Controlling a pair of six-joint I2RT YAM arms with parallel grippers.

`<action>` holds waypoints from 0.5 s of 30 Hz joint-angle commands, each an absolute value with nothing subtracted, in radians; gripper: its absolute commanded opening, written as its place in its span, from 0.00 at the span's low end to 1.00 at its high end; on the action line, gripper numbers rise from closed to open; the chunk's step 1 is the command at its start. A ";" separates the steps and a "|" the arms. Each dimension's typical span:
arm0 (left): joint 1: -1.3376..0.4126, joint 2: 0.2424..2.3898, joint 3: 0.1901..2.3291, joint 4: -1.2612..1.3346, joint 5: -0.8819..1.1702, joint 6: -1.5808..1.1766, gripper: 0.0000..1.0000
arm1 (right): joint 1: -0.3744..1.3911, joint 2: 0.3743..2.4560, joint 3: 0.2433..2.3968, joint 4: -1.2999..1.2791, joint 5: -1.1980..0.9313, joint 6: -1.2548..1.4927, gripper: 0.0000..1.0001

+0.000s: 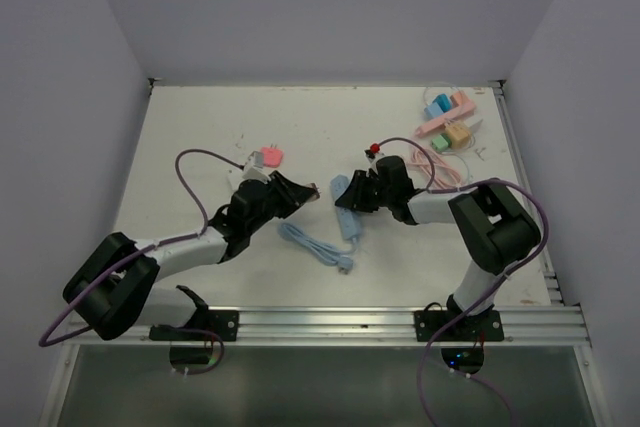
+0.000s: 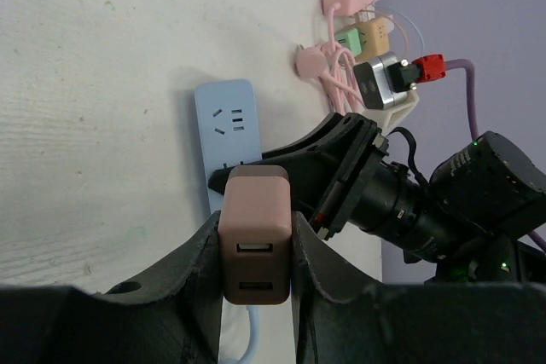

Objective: Pull the plug off the socket

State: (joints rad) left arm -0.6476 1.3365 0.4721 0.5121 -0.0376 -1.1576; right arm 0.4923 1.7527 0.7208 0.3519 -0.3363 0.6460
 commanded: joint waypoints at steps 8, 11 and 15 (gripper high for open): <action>-0.513 1.276 0.440 0.485 -0.005 -1.077 0.00 | 0.477 1.747 0.646 0.201 -0.190 0.611 0.00; -0.394 1.325 0.454 0.491 0.057 -1.028 0.00 | 0.477 1.735 0.637 0.224 -0.209 0.606 0.00; -0.301 1.460 0.535 0.483 0.126 -0.957 0.00 | 0.477 1.735 0.629 0.261 -0.247 0.601 0.00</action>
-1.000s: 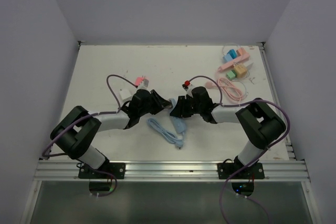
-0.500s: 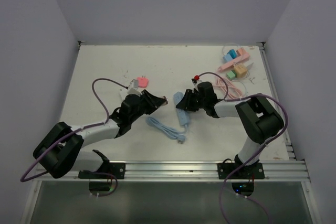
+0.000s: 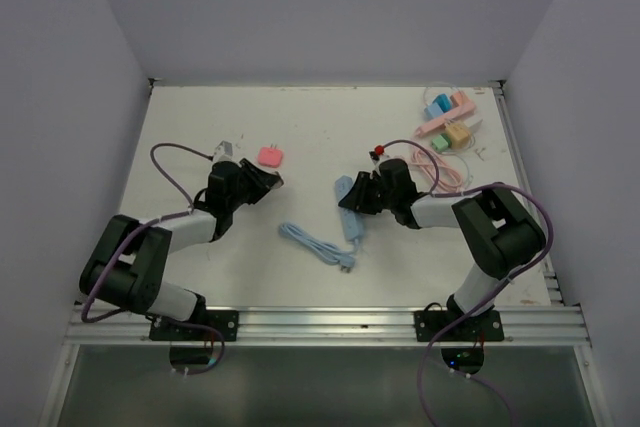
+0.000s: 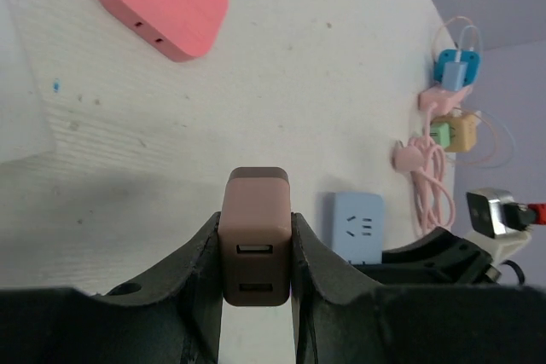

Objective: Pull the plug off the socket

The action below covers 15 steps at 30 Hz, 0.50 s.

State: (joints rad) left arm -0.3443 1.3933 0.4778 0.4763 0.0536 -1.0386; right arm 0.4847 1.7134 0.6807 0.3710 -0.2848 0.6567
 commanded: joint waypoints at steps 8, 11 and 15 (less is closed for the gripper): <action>-0.253 1.716 0.698 0.495 0.182 -0.916 0.12 | 0.477 1.730 0.623 0.281 -0.270 0.589 0.00; -0.249 1.752 0.710 0.503 0.187 -0.926 0.27 | 0.479 1.729 0.621 0.282 -0.278 0.584 0.00; -0.245 1.740 0.686 0.502 0.173 -0.927 0.53 | 0.477 1.726 0.620 0.287 -0.287 0.577 0.00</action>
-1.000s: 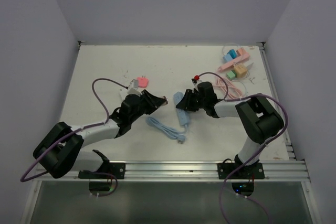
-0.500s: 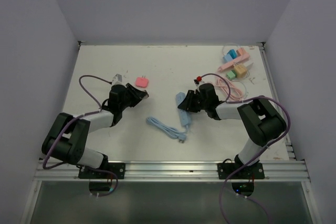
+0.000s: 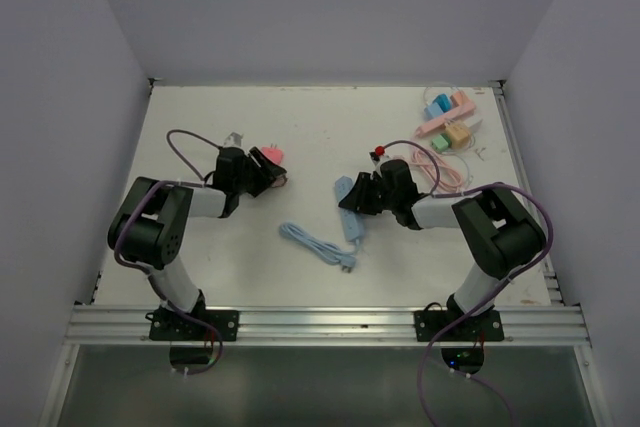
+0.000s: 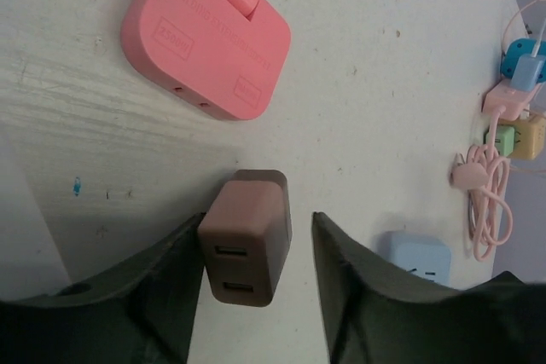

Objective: Pull the plug off the socket

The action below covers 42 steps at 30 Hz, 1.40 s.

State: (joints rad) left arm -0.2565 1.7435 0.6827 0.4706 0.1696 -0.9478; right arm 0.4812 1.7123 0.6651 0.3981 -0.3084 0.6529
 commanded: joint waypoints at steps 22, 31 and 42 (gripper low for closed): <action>-0.244 0.965 0.824 -0.279 -0.175 -0.555 0.99 | 0.719 1.565 0.781 -0.075 -0.006 0.359 0.89; -0.244 0.723 0.713 -0.325 -0.314 -0.422 1.00 | 0.831 1.387 0.815 -0.221 0.181 0.318 0.94; -0.244 0.614 0.644 -0.342 -0.381 -0.342 1.00 | 1.026 1.383 0.865 -0.311 0.216 0.267 0.92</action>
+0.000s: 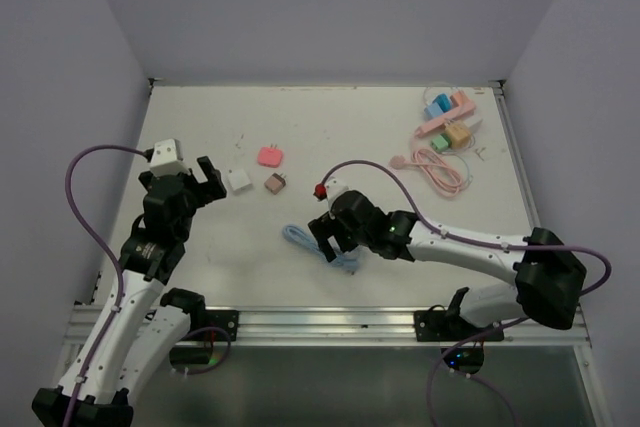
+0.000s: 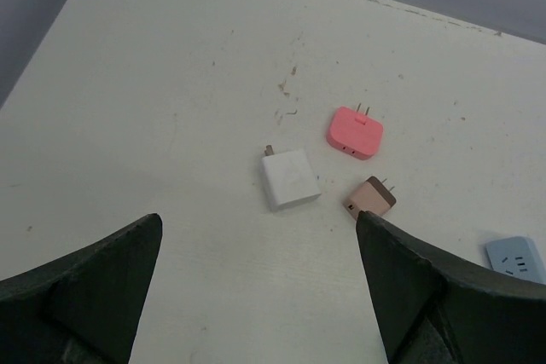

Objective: Pull the plug off the socket

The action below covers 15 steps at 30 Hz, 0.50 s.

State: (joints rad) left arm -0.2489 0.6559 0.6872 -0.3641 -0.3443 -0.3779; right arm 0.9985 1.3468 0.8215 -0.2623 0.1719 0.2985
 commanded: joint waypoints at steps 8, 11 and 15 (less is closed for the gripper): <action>-0.244 0.614 0.650 -0.364 -0.406 -0.353 1.00 | 1.129 1.624 0.994 -0.327 0.307 0.215 0.91; -0.244 0.604 0.647 -0.368 -0.416 -0.354 0.99 | 1.132 1.690 1.028 -0.318 0.357 0.221 0.84; -0.244 0.601 0.644 -0.371 -0.414 -0.359 0.99 | 1.132 1.721 1.065 -0.331 0.442 0.236 0.50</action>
